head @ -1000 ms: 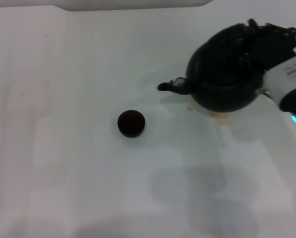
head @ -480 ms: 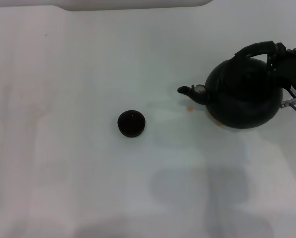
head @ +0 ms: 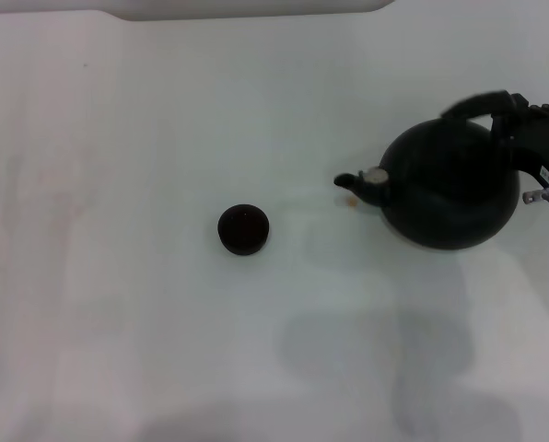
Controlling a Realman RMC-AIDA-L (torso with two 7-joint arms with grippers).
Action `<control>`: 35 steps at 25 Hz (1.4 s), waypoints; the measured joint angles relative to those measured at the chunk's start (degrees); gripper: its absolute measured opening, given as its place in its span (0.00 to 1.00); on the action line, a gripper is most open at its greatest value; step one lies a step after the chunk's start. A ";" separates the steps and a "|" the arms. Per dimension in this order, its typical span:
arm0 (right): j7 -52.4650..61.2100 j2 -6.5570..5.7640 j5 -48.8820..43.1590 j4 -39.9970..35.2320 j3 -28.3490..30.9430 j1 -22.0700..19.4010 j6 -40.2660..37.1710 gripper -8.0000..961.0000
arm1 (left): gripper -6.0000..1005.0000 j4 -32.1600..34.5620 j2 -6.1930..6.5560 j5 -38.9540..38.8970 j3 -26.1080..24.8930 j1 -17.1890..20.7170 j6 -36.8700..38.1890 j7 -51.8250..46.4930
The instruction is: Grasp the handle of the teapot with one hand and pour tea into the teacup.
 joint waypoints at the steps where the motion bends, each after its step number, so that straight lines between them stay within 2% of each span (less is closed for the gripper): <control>1: 0.11 0.00 0.01 0.06 0.07 -0.02 0.32 0.19 | 0.88 0.00 0.00 0.00 0.00 -0.02 0.00 -0.01; 11: 0.22 -0.11 0.49 -0.81 0.45 -1.40 2.17 0.27 | 0.88 0.12 0.08 0.00 0.00 -0.02 0.00 -0.08; 17: 0.22 0.06 0.68 -3.44 5.41 -4.47 11.35 0.35 | 0.88 0.20 0.08 0.00 0.00 -0.02 -0.01 -0.12; 21: -0.11 0.13 3.56 -3.85 11.53 -5.49 20.35 0.47 | 0.88 0.20 0.08 0.00 0.00 -0.02 0.00 -0.12; 29: -2.33 0.32 10.33 0.81 25.97 -4.04 38.09 0.47 | 0.88 0.17 0.07 0.00 0.00 -0.18 0.00 -0.13; 32: -8.94 0.40 20.05 7.59 33.33 -1.98 45.47 0.47 | 0.88 0.15 0.08 -0.01 0.00 -0.22 0.16 -0.12; 35: -19.15 0.48 33.43 20.19 40.93 2.38 54.33 0.47 | 0.88 0.14 0.11 0.00 0.00 -0.34 0.57 -0.12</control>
